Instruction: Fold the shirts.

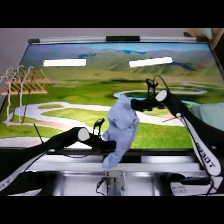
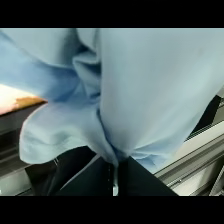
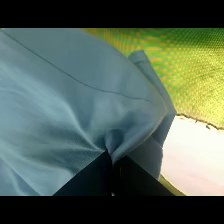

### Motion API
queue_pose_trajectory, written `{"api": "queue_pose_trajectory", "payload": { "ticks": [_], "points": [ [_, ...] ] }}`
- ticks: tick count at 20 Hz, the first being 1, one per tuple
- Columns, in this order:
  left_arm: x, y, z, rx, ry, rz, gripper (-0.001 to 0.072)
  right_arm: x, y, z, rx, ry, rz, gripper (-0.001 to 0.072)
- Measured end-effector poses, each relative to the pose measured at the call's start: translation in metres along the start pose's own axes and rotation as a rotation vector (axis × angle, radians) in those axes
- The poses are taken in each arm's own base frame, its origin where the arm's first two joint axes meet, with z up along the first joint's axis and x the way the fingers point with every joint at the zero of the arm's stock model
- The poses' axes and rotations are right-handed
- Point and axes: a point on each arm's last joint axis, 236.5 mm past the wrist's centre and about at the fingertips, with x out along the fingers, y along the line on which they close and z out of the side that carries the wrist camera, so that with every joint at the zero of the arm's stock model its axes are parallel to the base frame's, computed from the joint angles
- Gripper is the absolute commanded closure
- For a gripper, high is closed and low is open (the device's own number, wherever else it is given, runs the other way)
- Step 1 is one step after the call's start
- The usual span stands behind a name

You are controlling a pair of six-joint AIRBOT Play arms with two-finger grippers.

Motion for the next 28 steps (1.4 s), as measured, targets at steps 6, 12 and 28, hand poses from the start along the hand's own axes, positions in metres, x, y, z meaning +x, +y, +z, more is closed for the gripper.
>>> {"api": "queue_pose_trajectory", "payload": {
  "ticks": [6,12,28],
  "points": [
    [-0.066,-0.003,0.039,0.251,-0.072,0.082,0.0672,-0.044,0.035,0.039,-0.152,-0.143,0.045,0.0645],
    [-0.328,-0.068,0.108,0.530,-0.637,0.238,0.0672,-0.245,0.144,0.115,-0.485,-0.627,0.089,0.0645],
    [-0.504,-0.107,0.022,0.590,-1.025,0.228,0.0671,-0.491,0.187,0.006,-0.678,-0.983,-0.044,0.0644]
  ]
}}
